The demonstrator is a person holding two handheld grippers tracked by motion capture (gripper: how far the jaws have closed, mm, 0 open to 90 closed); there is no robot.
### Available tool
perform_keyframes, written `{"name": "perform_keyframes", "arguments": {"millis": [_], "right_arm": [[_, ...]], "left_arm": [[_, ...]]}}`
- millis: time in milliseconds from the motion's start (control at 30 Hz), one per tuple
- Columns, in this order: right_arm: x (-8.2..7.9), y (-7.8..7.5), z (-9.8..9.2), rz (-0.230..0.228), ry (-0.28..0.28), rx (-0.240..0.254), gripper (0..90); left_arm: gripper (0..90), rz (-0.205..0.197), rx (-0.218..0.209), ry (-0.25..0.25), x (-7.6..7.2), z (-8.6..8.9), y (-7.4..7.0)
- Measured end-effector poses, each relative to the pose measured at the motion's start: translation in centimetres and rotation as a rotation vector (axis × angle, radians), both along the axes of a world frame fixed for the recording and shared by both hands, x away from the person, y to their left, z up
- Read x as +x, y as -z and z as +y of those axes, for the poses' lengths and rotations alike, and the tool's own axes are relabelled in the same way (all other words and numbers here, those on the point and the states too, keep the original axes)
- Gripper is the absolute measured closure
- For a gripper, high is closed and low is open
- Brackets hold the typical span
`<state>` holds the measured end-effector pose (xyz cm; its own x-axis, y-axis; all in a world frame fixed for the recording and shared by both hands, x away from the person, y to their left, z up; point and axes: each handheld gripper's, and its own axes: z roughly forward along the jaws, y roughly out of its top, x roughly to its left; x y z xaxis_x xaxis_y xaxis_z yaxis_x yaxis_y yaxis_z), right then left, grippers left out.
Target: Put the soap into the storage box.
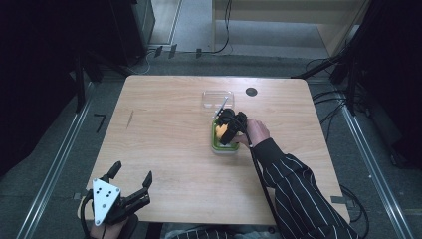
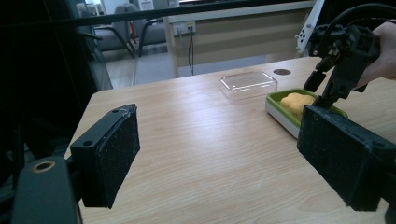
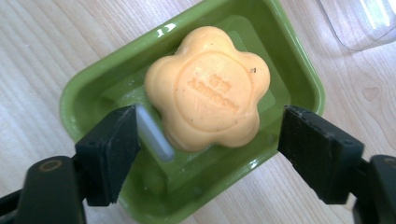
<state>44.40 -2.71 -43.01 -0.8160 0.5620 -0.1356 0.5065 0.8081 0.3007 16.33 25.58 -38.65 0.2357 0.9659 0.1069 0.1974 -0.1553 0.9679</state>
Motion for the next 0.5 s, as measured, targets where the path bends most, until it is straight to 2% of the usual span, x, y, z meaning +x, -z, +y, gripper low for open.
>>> {"name": "perform_keyframes", "arguments": {"millis": [233, 500], "right_arm": [[-0.8, -1.0, -0.7, 0.010, 0.008, 0.019, 14.7], [-2.1, -2.1, -2.6, 0.023, 0.032, 0.029, 12.7]], "left_arm": [[13.7, 0.000, -0.003, -0.001, 0.0, 0.0, 0.0], [13.7, 0.000, -0.005, -0.001, 0.0, 0.0, 0.0]]}}
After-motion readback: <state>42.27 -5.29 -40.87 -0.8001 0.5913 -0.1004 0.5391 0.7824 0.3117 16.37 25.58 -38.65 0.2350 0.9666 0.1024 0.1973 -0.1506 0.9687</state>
